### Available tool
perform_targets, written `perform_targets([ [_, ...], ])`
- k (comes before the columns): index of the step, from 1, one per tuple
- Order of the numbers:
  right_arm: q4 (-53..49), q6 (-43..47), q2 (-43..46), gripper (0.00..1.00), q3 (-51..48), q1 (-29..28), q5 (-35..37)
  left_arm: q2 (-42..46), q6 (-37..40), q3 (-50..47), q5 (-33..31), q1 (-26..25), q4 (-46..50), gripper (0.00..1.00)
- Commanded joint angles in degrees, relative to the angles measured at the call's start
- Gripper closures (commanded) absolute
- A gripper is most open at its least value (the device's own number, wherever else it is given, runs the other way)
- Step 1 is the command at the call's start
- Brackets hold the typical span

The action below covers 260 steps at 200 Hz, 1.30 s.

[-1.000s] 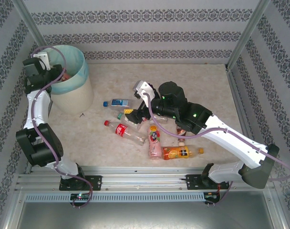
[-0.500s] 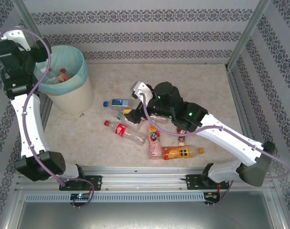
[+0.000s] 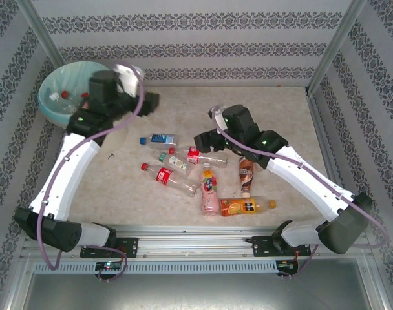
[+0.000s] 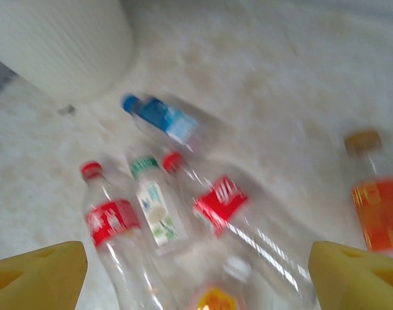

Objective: Put the plastic bottles in the bin

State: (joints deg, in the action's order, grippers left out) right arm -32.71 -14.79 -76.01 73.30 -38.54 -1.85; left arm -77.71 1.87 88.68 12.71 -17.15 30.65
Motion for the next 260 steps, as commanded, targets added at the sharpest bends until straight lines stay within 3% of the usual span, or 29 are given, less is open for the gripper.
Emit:
perform_targets([
  [1,-10.22,-7.39,2.83,0.13,-4.19,0.04,3.76,1.26,3.44,-5.13,5.05,-6.86,-0.02,0.20],
  [35,-16.91,-15.71,6.39,0.14,-11.62,-2.34,4.66,1.33,5.07,-14.66,13.23,-12.04,-7.43,0.19],
  [67,-21.66,-32.33,13.27,0.11,-21.24,-4.29,11.56,1.55,7.63,-20.57,16.13,-14.67,-12.39,0.17],
  [97,-16.44,-38.10,18.36,0.14,-26.45,-5.30,10.62,0.56,11.76,-21.70,17.11,-16.16,-11.52,0.13],
  [117,-10.36,-30.53,15.39,0.13,-23.76,-5.65,10.15,-0.13,12.06,-22.31,14.53,-16.16,-12.55,0.13],
  [143,-1.07,-11.34,10.74,0.14,-22.22,-3.18,5.39,-0.44,15.21,-22.17,6.01,-16.08,-12.22,0.11],
  [166,7.32,2.07,6.94,0.18,-22.91,4.86,-7.48,0.27,14.52,-22.18,1.99,-15.15,-11.68,0.08],
  [178,5.13,9.06,2.71,0.18,-19.30,7.62,-11.05,0.92,13.55,-22.64,1.98,-14.69,-11.80,0.08],
  [223,-1.98,29.11,-10.32,0.18,-7.33,9.83,-9.55,1.24,10.88,-22.82,1.22,-13.91,-11.51,0.07],
  [260,-5.45,38.23,-18.76,0.18,-1.15,11.16,-9.87,0.36,8.06,-21.28,-6.76,-11.46,-10.45,0.06],
])
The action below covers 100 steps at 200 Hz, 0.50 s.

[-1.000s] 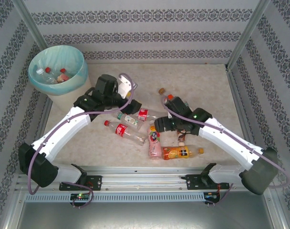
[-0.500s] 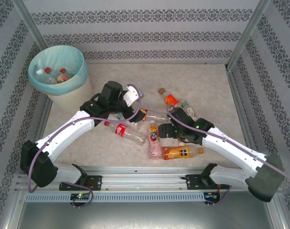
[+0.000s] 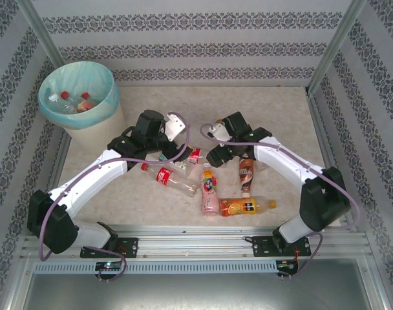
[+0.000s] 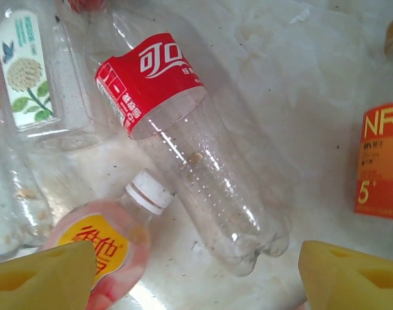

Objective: Put the plastic bottles in the bin

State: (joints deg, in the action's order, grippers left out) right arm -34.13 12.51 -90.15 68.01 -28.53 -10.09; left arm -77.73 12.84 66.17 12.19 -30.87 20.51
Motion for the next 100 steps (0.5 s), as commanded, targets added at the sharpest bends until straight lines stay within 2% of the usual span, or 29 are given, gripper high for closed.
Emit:
perform_targets([
  [1,-4.15,11.12,-4.87,0.18,4.32,1.18,-1.62,0.39,-3.00,1.24,-6.44,2.37,-0.30,0.06],
  [38,-9.26,16.52,-13.38,0.22,10.74,1.20,-0.98,1.77,-6.48,0.36,-8.94,5.86,-1.11,0.06],
  [100,-10.08,20.57,-19.27,0.22,12.21,1.38,0.15,3.07,-6.00,-0.87,-8.63,6.18,-1.78,0.05],
])
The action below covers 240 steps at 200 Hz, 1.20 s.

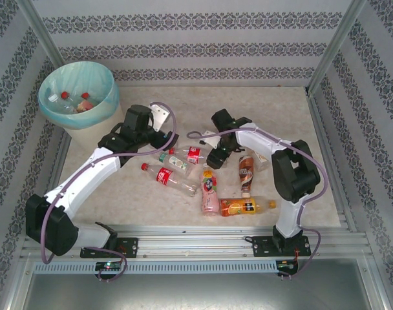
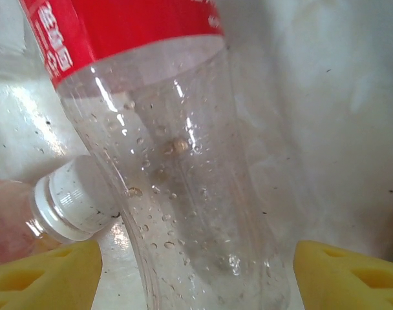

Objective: Put the plastic bottles in the bin

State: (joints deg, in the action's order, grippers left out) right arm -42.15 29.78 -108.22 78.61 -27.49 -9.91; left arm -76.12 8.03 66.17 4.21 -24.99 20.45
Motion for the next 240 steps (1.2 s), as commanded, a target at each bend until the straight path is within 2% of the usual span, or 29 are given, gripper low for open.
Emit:
perform_targets([
  [1,-2.06,3.33,-1.24,0.22,1.62,0.37,-0.02,1.48,-1.18,-0.82,-0.63,0.34,-1.72,0.05],
  [59,-3.67,4.29,-5.90,0.23,4.55,0.68,1.21,1.88,-1.09,-1.11,-0.47,0.30,-1.64,0.05],
  [100,-4.59,4.47,-6.13,0.33,5.24,1.60,1.56,1.88,-0.93,-1.04,-0.48,0.31,-1.66,0.05],
  [199,-5.55,4.06,2.80,0.51,3.14,2.44,3.59,3.30,-1.15,-1.75,-1.44,0.54,-3.82,0.04],
  [240,-4.80,3.25,7.34,0.53,1.61,2.17,4.73,3.95,-2.00,-0.94,-2.09,0.67,-4.53,0.04],
])
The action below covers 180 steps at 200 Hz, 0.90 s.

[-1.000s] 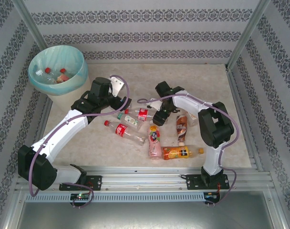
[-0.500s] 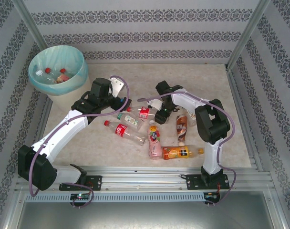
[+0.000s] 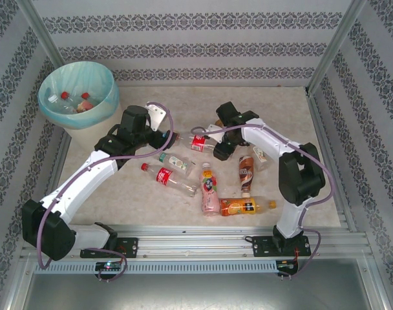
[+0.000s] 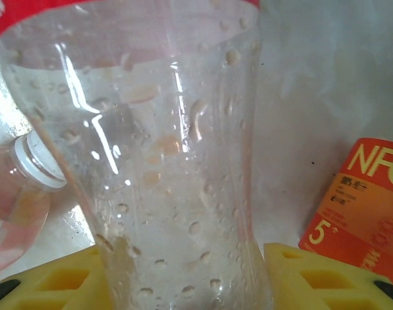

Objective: Put the plastic bottles in the bin

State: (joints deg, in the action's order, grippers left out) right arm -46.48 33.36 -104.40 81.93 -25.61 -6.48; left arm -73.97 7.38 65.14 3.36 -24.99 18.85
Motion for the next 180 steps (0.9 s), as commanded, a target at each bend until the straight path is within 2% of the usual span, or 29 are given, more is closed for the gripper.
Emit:
perform_targets([
  [1,-0.37,-0.37,3.60,0.53,-1.79,0.29,1.29,1.81,-1.41,0.08,-1.24,0.70,-2.94,0.04],
  [20,0.56,-1.37,5.93,0.55,-2.68,0.20,2.83,2.24,-4.10,0.95,-0.61,1.48,-3.18,0.04],
  [46,3.23,-4.22,9.79,0.56,-4.37,0.12,3.52,3.49,-9.83,2.28,4.29,3.11,-4.71,0.04],
  [77,8.30,-9.95,14.88,0.56,-6.63,-0.44,2.49,2.53,-24.14,5.35,10.84,7.93,-5.24,0.11],
  [96,10.87,-12.89,16.61,0.56,-7.30,-1.88,3.05,1.17,-31.12,6.24,17.09,10.10,-7.86,0.14],
  [152,13.84,-17.02,19.06,0.57,-5.57,-7.14,1.44,-2.39,-40.95,6.16,24.40,10.99,-14.03,0.19],
  [180,13.22,-17.49,19.23,0.57,-3.81,-8.81,0.92,-2.47,-43.44,4.28,24.51,11.43,-16.54,0.21],
])
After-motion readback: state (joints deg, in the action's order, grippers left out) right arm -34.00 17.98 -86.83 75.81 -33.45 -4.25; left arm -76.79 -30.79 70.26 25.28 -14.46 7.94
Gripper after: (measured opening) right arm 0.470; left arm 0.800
